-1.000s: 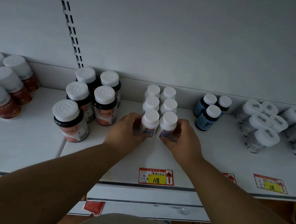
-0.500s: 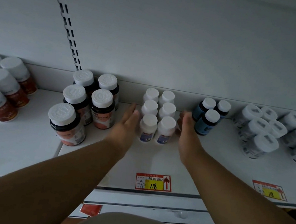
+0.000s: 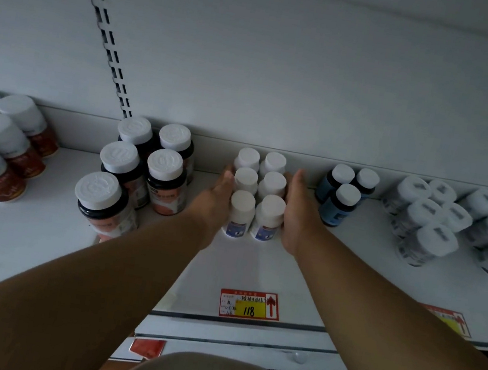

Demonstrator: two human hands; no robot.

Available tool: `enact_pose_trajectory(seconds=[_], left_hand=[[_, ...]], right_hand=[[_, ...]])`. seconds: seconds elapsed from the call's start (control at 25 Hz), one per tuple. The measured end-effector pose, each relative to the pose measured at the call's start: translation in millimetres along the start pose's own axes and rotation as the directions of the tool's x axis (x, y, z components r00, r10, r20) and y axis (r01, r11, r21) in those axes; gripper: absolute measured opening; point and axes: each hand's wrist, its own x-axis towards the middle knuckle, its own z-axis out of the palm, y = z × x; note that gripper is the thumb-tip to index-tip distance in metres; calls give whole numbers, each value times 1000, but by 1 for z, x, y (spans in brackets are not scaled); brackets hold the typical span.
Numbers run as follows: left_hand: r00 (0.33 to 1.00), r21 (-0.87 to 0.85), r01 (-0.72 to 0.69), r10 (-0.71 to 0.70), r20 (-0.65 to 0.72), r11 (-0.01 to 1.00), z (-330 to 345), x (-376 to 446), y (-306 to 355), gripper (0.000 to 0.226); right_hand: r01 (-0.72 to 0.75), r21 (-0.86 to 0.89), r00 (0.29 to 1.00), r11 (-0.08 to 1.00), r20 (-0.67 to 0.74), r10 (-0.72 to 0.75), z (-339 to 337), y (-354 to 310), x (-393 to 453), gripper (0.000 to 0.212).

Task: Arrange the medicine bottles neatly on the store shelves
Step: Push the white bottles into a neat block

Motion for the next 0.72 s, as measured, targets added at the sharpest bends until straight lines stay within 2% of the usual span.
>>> enact_pose_trajectory(seconds=[0.12,0.24,0.32,0.4,0.52,0.6,0.72], left_hand=[[992,11,-125,125,-31,992,-14,-7,-16,53],[979,8,-177,176,-98,984,-31,-40,-50,29],[942,144,-295,313,-124,945,-32,-69,-60,28],[873,220,-446,476,-107,867,-24,-88,-54,35],[778,232,-600,626,-52,766,-6,-92,-43,40],[770,209,-619,638,-31,757,15,-95,-43,47],[793,188,-591,608,-43,784,59,-100,-50,52]], right_hand=[[11,-121,999,993,-47,-17,-9,-2,-18,62],[124,-277,988,953,-53,-144,-24,10,-44,57],[232,-425,967,875,8,-253,-35,20,-57,54],[275,-503,957,820,60,-285,-44,24,-67,57],[345,-527,936,777,128,-329,-53,22,-77,75],[361,-514,930,778,139,-340,-64,19,-76,79],[350,-461,936,816,131,-327,-97,13,-73,78]])
